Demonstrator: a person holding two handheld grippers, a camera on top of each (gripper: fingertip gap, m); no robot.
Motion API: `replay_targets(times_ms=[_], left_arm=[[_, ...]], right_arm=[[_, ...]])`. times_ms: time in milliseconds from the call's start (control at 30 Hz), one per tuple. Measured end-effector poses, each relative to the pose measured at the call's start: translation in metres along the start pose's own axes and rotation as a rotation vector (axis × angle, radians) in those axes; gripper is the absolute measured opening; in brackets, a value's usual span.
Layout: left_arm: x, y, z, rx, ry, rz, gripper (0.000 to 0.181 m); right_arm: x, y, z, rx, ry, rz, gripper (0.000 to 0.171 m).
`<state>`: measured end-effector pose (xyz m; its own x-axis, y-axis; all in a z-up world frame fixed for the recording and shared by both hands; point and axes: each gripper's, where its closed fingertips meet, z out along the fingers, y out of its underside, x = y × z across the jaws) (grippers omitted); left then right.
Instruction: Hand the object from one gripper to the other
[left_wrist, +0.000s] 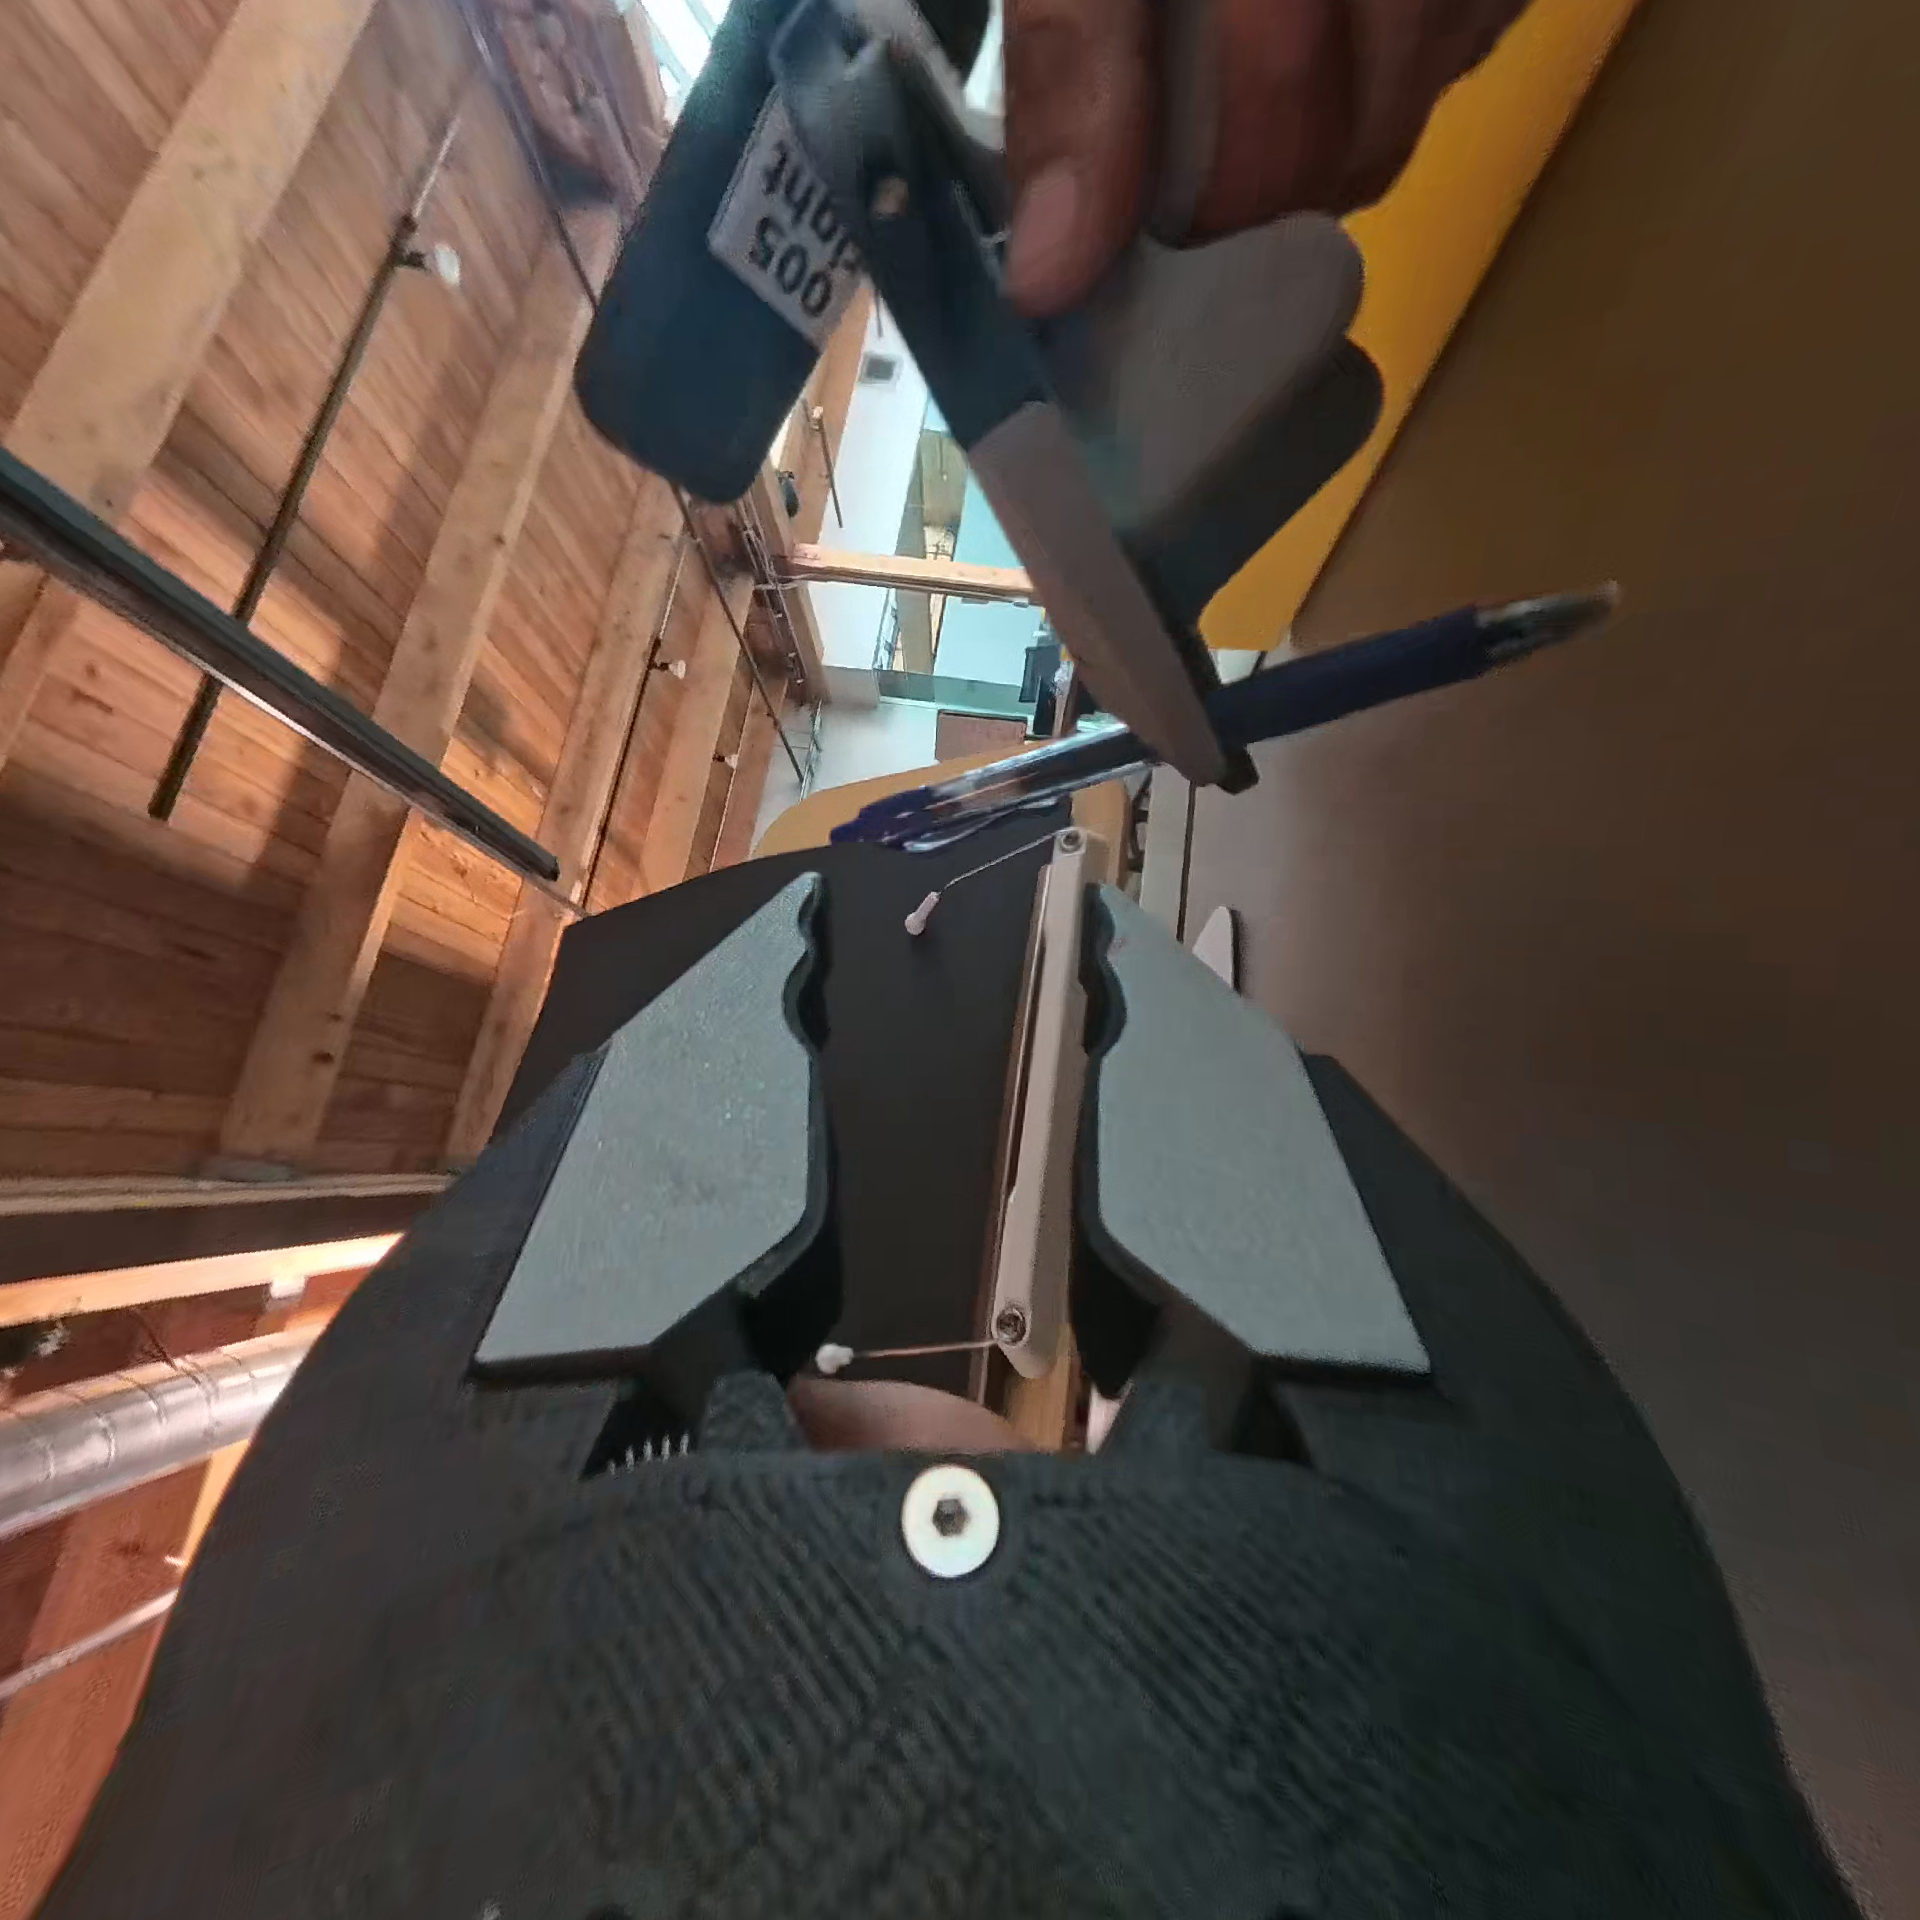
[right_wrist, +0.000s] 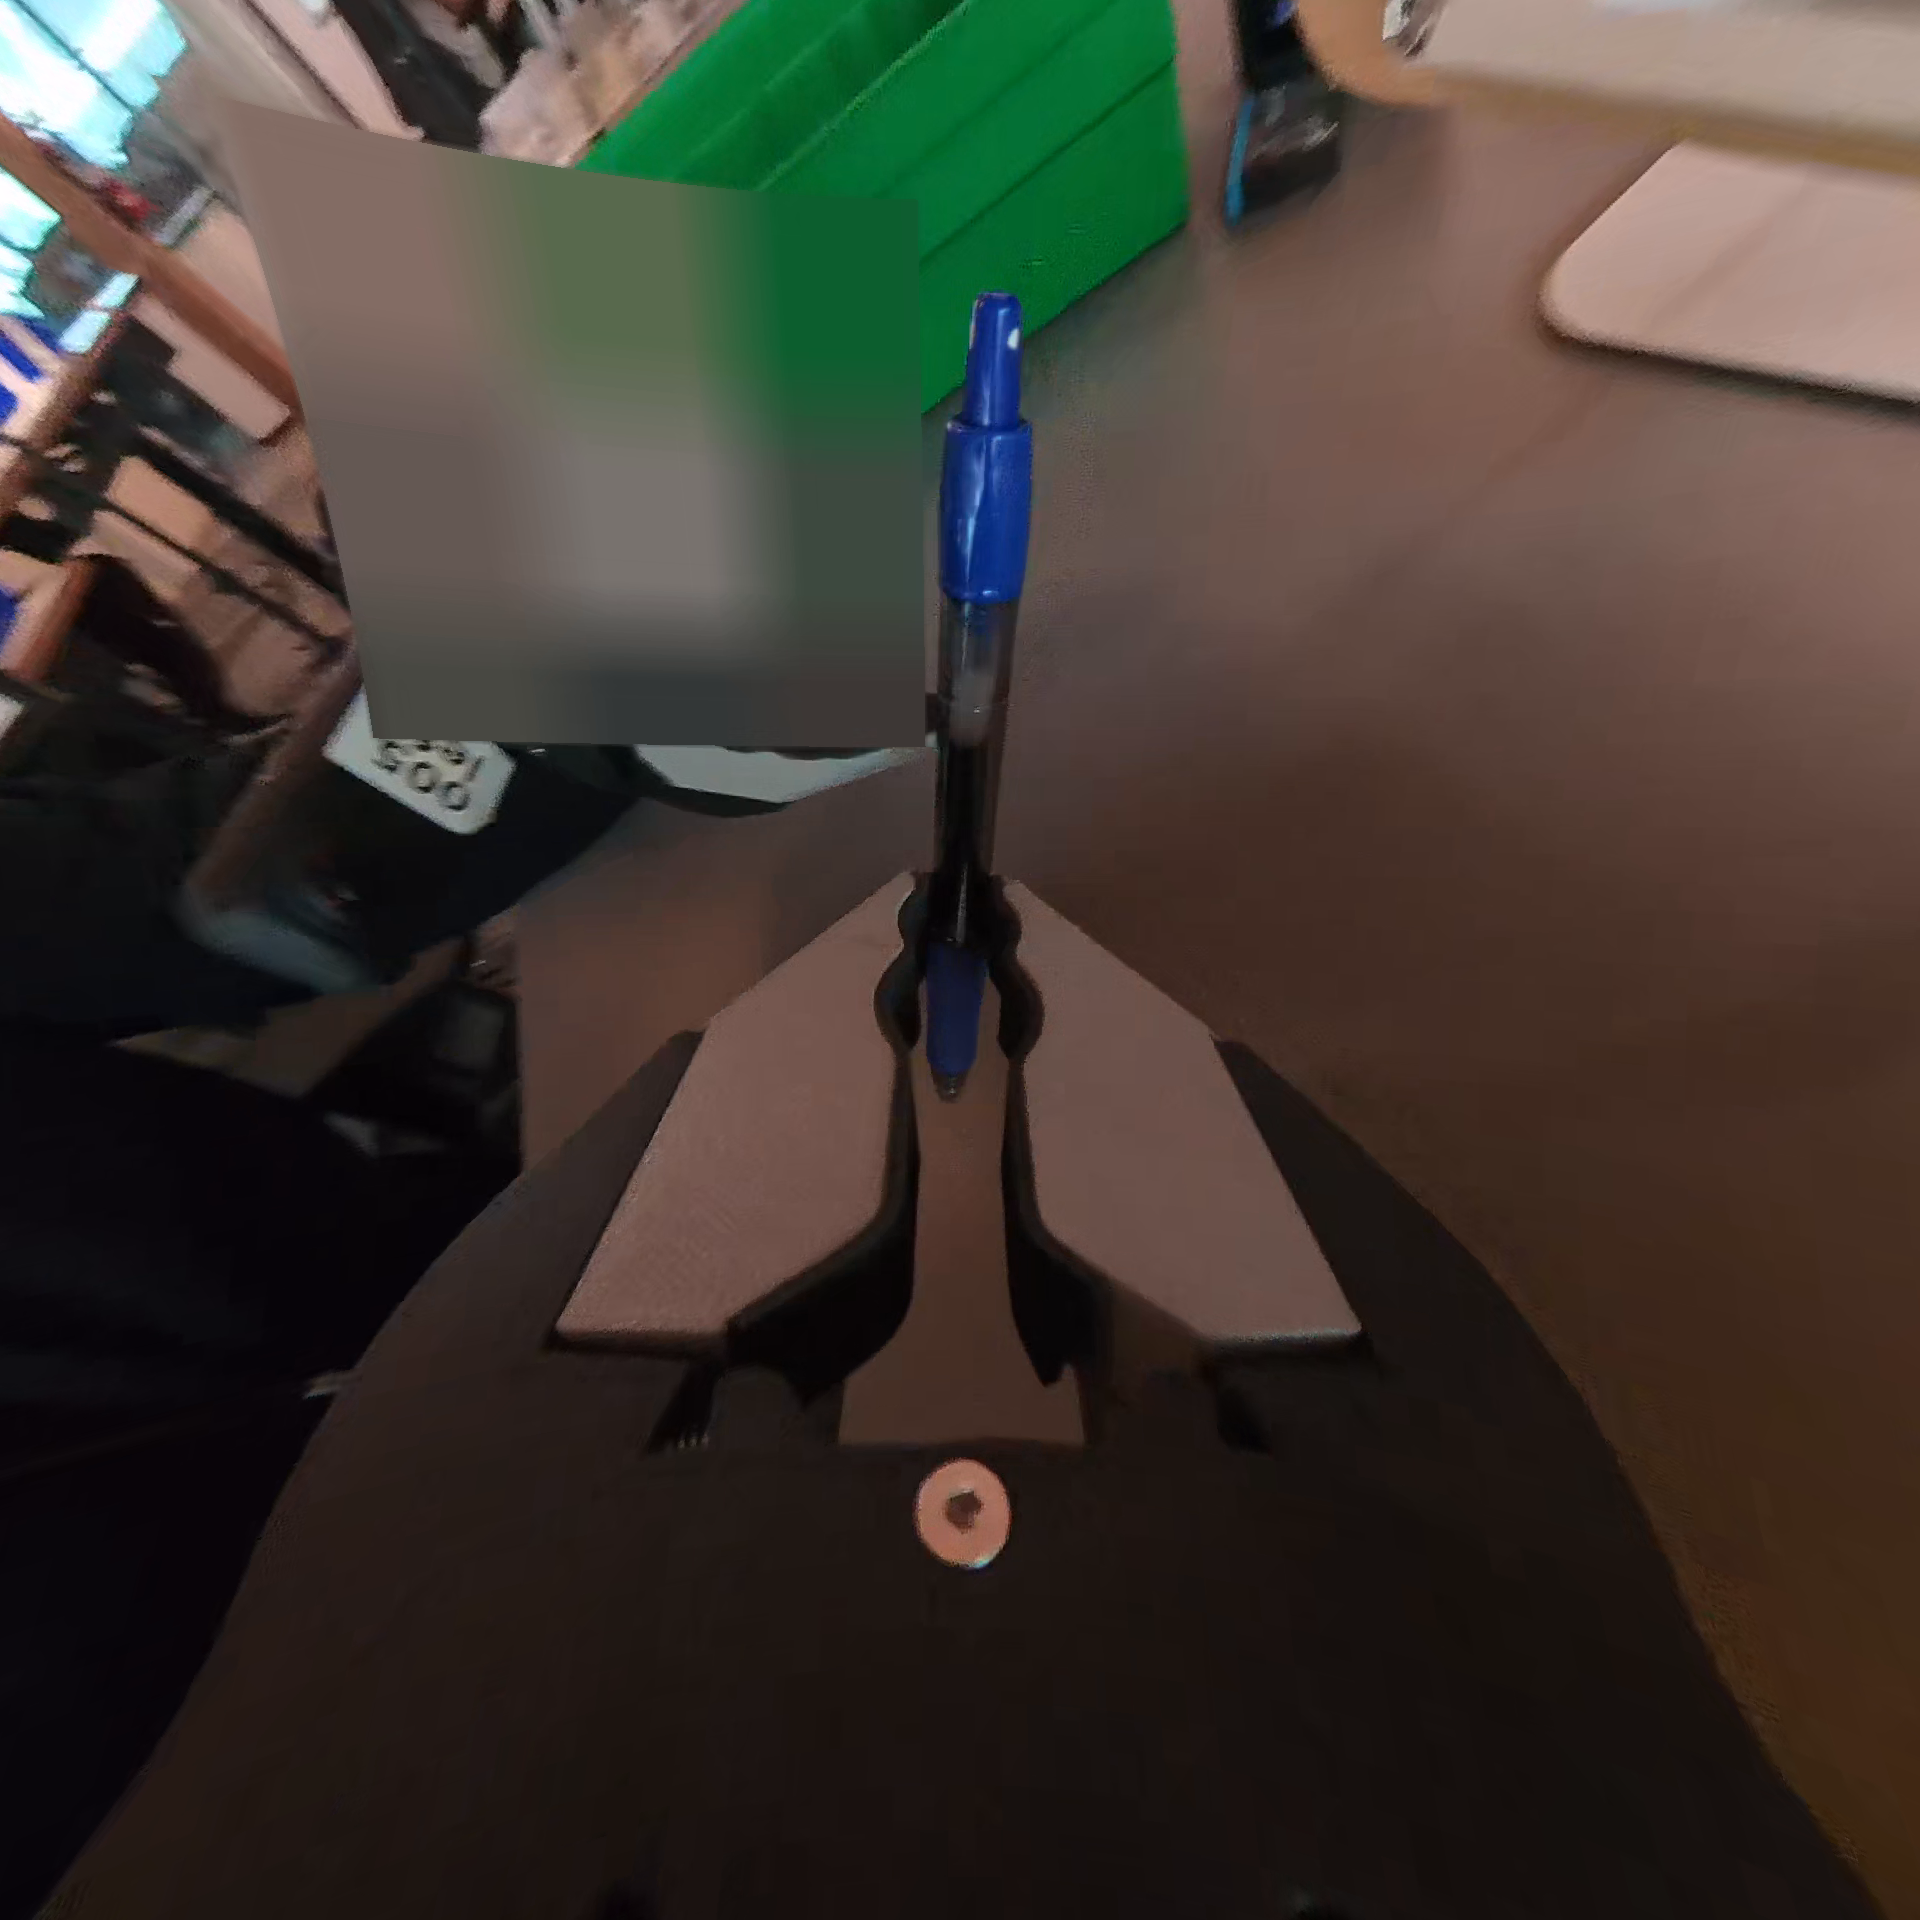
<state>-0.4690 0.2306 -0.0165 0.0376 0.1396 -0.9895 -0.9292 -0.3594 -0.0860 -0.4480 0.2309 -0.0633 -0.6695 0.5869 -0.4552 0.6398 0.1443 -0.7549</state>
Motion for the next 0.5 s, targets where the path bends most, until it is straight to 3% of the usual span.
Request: replay_targets(times_ms=[267, 300, 333, 433, 500], left_arm=[[0.024, -0.024, -0.001, 0.062, 0.098, 0.107, 0.04], [0.023, -0.025, -0.001, 0.062, 0.095, 0.114, 0.025], [0.027, -0.024, -0.001, 0.057, 0.134, 0.095, 0.024], [0.026, -0.016, -0.001, 0.056, 0.217, -0.239, 0.014], [0.014, -0.01, 0.002, 0.057, 0.206, -0.456, 0.008]], right_arm=[[-0.042, 0.028, 0.01, -0.15, -0.257, 0.054, 0.009], [-0.043, 0.031, 0.012, -0.167, -0.268, 0.054, 0.009], [-0.044, 0.03, 0.013, -0.158, -0.281, 0.045, 0.015], [-0.046, -0.009, -0.003, 0.047, -0.311, 0.002, 0.031], [-0.037, -0.039, -0.024, 0.24, -0.222, -0.074, 0.027]])
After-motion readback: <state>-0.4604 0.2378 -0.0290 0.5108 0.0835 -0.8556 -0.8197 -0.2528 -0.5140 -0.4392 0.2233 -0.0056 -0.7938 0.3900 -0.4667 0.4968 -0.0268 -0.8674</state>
